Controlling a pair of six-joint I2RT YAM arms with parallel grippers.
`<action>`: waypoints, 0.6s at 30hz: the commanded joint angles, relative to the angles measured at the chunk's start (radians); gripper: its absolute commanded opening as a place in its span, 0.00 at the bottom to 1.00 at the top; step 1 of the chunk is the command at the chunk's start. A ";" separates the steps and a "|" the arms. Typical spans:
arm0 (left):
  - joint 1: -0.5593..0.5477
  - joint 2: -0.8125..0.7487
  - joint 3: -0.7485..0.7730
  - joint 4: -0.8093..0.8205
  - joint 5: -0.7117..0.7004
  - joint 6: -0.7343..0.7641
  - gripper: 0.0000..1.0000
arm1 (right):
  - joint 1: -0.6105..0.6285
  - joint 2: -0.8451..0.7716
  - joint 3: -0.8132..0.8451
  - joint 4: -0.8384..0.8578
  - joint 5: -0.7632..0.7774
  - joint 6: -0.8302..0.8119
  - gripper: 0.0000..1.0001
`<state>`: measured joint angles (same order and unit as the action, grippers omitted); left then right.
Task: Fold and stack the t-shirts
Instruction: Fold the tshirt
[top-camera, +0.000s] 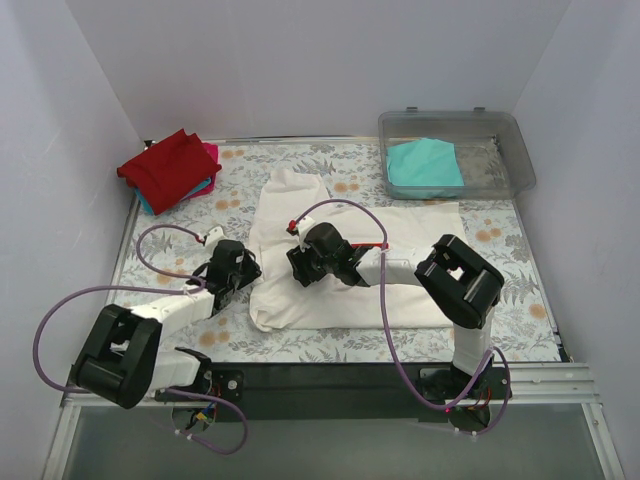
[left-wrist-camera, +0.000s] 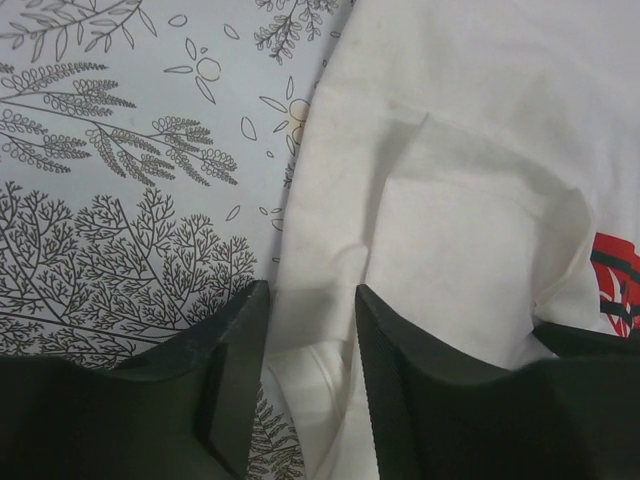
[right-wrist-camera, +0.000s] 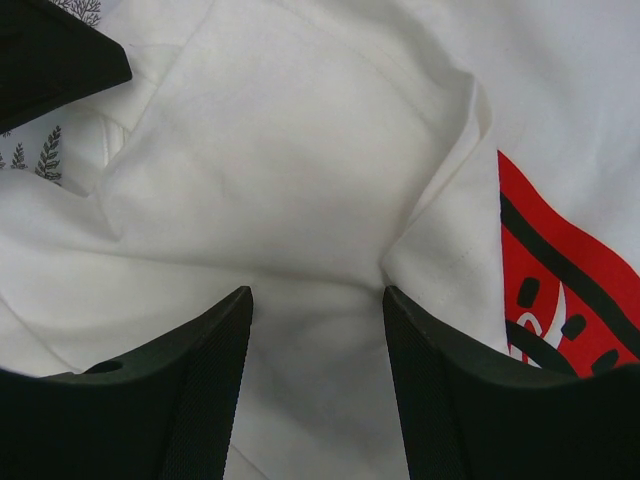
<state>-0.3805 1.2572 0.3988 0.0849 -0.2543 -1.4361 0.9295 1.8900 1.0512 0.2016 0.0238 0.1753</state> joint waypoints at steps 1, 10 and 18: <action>0.006 0.027 -0.005 0.024 0.026 0.016 0.36 | -0.004 -0.003 0.010 -0.079 0.011 -0.002 0.50; 0.009 0.073 0.069 -0.046 -0.019 0.029 0.00 | -0.004 -0.011 0.013 -0.079 0.010 -0.005 0.50; 0.072 0.274 0.330 -0.163 -0.057 0.204 0.00 | -0.004 0.001 0.026 -0.079 0.016 -0.010 0.50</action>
<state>-0.3290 1.5040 0.6617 -0.0212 -0.2638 -1.3312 0.9295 1.8900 1.0588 0.1844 0.0273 0.1734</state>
